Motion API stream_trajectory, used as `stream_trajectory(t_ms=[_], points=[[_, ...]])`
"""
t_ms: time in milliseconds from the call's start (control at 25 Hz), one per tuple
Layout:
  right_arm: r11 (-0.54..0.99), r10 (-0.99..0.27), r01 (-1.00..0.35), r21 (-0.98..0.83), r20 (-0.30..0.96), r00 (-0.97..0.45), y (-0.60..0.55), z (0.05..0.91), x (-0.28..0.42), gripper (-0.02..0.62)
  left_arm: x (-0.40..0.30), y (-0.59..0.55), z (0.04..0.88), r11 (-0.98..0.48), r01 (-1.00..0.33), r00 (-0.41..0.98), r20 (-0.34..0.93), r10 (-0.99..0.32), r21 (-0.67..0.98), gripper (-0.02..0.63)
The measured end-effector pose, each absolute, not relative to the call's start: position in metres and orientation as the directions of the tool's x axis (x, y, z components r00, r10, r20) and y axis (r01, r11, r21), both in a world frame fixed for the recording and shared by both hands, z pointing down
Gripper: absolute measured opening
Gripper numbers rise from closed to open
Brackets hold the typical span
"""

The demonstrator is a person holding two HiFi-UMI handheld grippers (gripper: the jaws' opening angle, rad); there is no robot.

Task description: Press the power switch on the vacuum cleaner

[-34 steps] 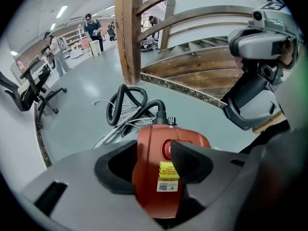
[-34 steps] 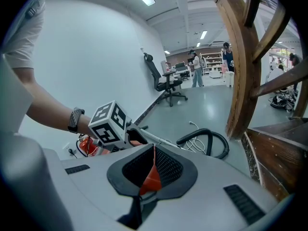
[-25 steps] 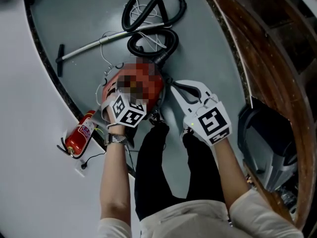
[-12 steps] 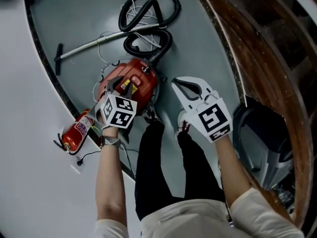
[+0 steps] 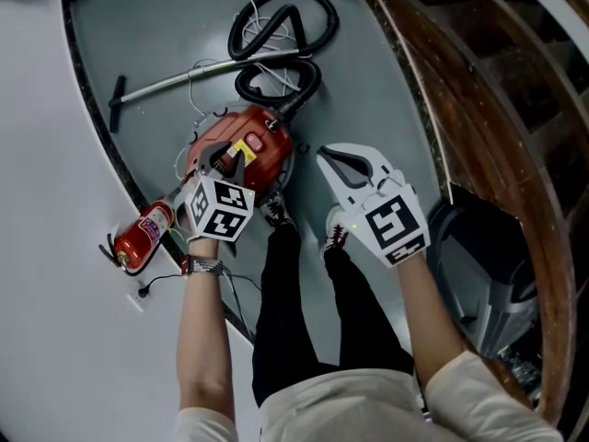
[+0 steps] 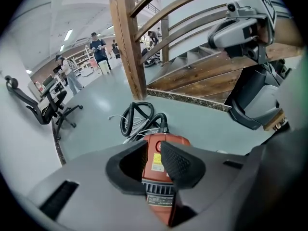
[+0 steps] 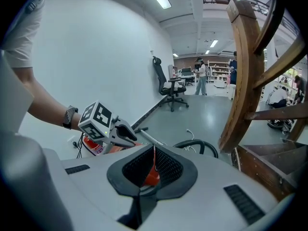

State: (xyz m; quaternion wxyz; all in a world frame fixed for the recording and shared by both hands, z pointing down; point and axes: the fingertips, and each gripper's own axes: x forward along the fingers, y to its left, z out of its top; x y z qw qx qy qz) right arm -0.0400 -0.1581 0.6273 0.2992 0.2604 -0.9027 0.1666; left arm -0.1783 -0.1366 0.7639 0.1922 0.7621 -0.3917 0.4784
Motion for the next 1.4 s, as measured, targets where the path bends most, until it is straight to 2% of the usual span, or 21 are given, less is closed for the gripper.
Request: stream_trajectory(t_ms=[400,1400], points=[[0.815,-0.389,-0.570,-0.104,0.631,-0.671,-0.143,0.594,-0.013,0.031,-0.171,-0.125,0.719,-0.573,-0.811,0.202,0.862,-0.465,-0.119,0.003],[0.877,-0.388,-0.481,-0.003,0.587,-0.711,-0.091,0.504,0.011,0.031,-0.147,-0.071,0.580,-0.516,-0.833,0.191,0.771,-0.607,-0.200,0.002]])
